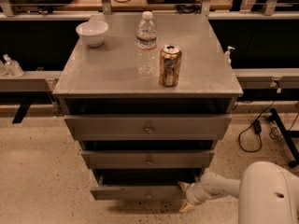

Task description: Open bottom drawer

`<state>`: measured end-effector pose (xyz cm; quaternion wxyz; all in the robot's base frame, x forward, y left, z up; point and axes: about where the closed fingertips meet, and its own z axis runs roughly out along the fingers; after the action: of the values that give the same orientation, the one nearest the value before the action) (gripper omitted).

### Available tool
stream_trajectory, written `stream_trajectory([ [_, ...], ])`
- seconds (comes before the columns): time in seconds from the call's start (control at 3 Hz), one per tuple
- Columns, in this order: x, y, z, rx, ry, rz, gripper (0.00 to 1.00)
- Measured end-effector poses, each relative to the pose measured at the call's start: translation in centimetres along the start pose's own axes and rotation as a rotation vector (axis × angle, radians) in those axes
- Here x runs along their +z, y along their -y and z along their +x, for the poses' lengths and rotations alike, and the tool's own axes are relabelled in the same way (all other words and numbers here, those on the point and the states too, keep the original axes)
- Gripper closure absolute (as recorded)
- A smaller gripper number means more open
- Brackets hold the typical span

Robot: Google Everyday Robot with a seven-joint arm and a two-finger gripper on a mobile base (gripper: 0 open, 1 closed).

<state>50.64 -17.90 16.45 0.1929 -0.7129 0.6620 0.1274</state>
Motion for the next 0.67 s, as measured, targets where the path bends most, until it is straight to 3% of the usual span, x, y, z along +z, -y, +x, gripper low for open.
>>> stream_trajectory([
  [0.33, 0.0, 0.0, 0.0, 0.0, 0.0, 0.0, 0.0],
  [0.67, 0.0, 0.0, 0.0, 0.0, 0.0, 0.0, 0.0],
])
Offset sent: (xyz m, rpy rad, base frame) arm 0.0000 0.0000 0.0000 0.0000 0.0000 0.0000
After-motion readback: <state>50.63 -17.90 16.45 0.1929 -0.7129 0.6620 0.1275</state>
